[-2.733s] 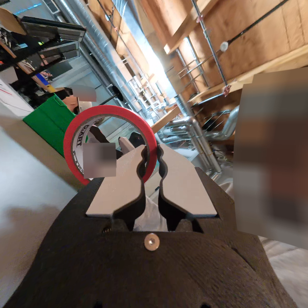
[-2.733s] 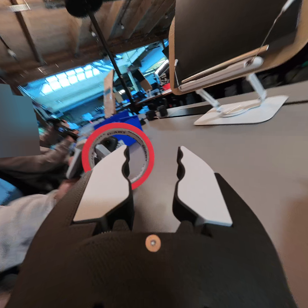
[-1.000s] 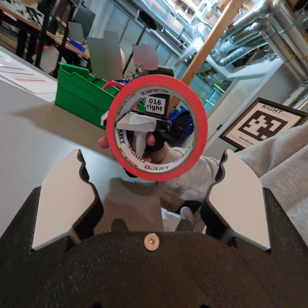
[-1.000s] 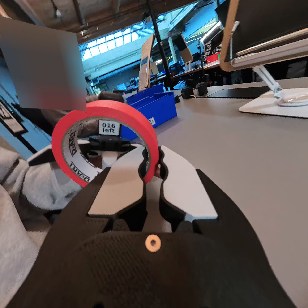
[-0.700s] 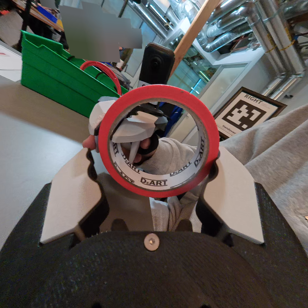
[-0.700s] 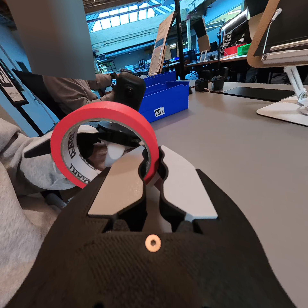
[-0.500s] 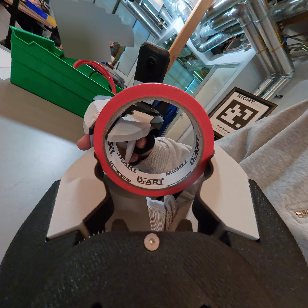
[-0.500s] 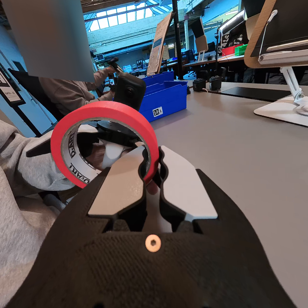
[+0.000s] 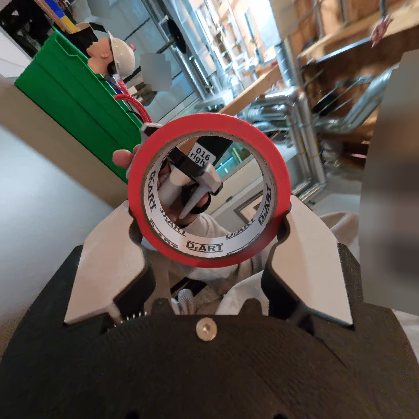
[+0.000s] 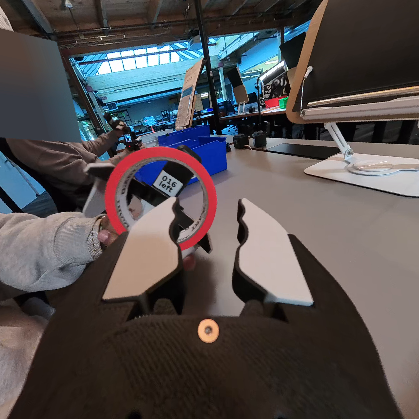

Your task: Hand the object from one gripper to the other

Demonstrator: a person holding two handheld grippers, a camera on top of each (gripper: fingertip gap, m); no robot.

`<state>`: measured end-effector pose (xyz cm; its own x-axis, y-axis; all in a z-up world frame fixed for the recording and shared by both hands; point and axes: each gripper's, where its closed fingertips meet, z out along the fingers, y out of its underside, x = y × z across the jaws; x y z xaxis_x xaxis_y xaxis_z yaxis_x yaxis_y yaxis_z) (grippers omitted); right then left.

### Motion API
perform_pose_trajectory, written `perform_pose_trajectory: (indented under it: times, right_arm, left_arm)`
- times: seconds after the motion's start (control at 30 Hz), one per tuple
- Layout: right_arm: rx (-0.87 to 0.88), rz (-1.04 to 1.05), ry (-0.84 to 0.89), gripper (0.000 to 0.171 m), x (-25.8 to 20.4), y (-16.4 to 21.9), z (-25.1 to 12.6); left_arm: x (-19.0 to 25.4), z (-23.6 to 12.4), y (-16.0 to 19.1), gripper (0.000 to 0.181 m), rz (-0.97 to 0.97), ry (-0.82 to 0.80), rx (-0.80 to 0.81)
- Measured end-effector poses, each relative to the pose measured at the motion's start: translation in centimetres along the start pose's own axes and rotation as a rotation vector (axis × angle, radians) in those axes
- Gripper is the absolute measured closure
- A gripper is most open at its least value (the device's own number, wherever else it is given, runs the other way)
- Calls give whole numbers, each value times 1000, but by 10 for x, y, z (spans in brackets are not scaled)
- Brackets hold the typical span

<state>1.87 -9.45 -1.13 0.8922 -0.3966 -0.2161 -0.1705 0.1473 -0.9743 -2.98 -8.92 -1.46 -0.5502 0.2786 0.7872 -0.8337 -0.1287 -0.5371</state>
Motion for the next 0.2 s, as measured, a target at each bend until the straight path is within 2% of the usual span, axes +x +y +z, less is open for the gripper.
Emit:
perform_pose_trajectory:
  times: [0.03,0.2]
  right_arm:
    - [8,-10,-3,118,-1,-1,0]
    - [3,-121,-17,97,-11,1,5]
  left_arm:
    - [-1,-2,-2,61,-25,8,14]
    - [-5,-5,-2,61,-68,-6,2]
